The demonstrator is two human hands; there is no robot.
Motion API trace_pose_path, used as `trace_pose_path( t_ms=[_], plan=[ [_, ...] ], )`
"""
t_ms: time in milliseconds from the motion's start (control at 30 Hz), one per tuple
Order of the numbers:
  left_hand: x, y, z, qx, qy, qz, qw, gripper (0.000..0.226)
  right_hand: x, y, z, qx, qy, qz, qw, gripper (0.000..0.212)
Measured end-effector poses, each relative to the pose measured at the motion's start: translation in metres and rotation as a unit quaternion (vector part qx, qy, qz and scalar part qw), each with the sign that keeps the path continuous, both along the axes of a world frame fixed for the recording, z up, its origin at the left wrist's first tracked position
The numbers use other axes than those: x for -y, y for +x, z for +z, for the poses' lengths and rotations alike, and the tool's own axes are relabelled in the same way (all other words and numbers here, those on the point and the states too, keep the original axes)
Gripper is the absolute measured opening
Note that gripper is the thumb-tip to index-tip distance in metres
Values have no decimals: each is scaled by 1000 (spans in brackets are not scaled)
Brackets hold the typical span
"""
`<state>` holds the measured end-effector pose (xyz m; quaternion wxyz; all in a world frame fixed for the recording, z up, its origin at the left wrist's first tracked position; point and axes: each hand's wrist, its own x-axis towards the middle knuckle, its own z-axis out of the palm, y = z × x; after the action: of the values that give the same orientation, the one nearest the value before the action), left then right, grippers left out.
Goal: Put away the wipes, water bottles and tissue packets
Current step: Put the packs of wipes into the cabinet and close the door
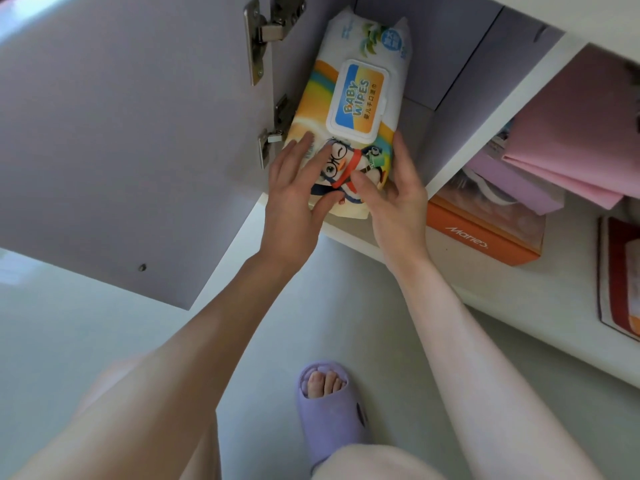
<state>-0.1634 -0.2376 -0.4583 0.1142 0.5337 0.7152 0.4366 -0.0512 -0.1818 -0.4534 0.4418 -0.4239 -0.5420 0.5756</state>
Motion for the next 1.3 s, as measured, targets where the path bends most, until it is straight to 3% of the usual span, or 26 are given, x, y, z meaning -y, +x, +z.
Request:
trace_pose_path(
  t_ms=[433, 1133, 1300],
  plan=[
    [-14, -12, 8, 35, 2, 10, 999, 55, -12, -13, 7, 26, 48, -23, 998, 58],
    [-83, -29, 19, -41, 16, 13, 999, 48, -71, -37, 25, 68, 76, -63, 993, 56],
    [-70, -28, 12, -57, 36, 21, 997, 46, -66, -31, 21, 42, 75, -66, 994, 55]
  ],
)
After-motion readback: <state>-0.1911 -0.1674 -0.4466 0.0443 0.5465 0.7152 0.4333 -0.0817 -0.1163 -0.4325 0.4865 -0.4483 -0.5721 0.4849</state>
